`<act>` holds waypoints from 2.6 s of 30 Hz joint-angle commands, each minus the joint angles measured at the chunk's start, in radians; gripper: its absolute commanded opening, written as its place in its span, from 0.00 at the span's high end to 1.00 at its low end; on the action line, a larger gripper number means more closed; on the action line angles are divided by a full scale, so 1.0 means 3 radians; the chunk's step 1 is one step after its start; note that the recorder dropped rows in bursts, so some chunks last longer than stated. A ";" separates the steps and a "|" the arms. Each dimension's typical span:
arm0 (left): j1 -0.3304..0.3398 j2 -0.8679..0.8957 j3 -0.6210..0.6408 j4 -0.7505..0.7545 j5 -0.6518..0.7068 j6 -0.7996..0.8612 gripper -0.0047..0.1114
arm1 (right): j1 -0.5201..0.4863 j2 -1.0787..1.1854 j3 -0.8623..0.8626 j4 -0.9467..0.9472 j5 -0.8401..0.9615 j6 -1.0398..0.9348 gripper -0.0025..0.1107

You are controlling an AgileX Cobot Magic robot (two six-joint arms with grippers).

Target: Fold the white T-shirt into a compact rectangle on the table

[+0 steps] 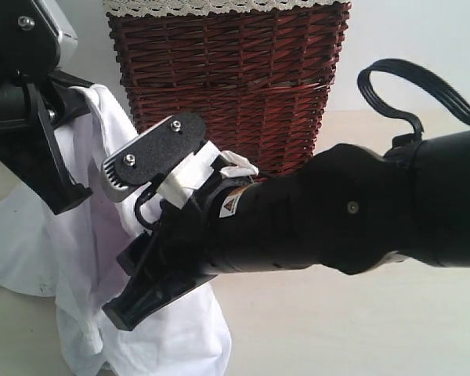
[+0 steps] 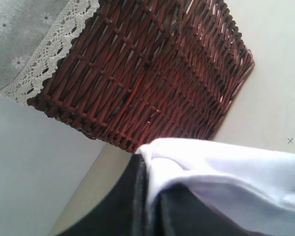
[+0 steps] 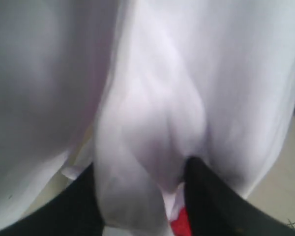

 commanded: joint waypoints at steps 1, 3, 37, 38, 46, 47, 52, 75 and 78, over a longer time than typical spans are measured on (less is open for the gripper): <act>-0.0019 0.0010 -0.0021 0.0049 0.0098 0.0084 0.96 | 0.0014 -0.0017 -0.0008 -0.0060 0.0194 -0.0001 0.80; -0.0019 0.0010 -0.0021 0.0098 0.0141 0.0090 0.96 | 0.0014 -0.0049 -0.0008 -0.0276 0.0346 -0.0001 0.97; 0.0222 0.0005 -0.1532 0.1204 0.1232 0.0859 0.96 | 0.0002 -0.1097 -0.2036 -0.6059 0.3740 0.2812 0.98; 0.0269 0.0005 -0.1532 0.1018 0.1232 0.1122 0.96 | -0.0018 -0.1097 -0.2036 -0.6103 0.3754 0.2782 0.98; 0.0647 -0.0005 -0.1532 -0.0088 0.1002 0.1753 0.96 | -0.0477 -0.1097 -0.2036 -0.5639 0.3682 0.2632 0.98; 0.0669 -0.0010 -0.1532 -0.0263 0.0913 0.1782 0.96 | -0.0495 -0.1097 -0.2036 -0.5561 0.3648 0.2601 0.98; 0.0680 0.0015 -0.1532 -0.0923 0.0869 0.2060 0.79 | -0.0500 -0.1097 -0.2036 -0.5433 0.3614 0.2593 0.98; 0.0510 0.0907 -0.0839 -0.6285 0.0660 0.4743 0.47 | -0.0500 -0.1097 -0.2028 -0.4961 0.3788 0.2328 0.98; 0.0304 0.1084 -0.0709 -0.6744 0.0475 0.5212 0.42 | -0.0500 -0.1097 -0.2028 -0.4964 0.3807 0.2328 0.98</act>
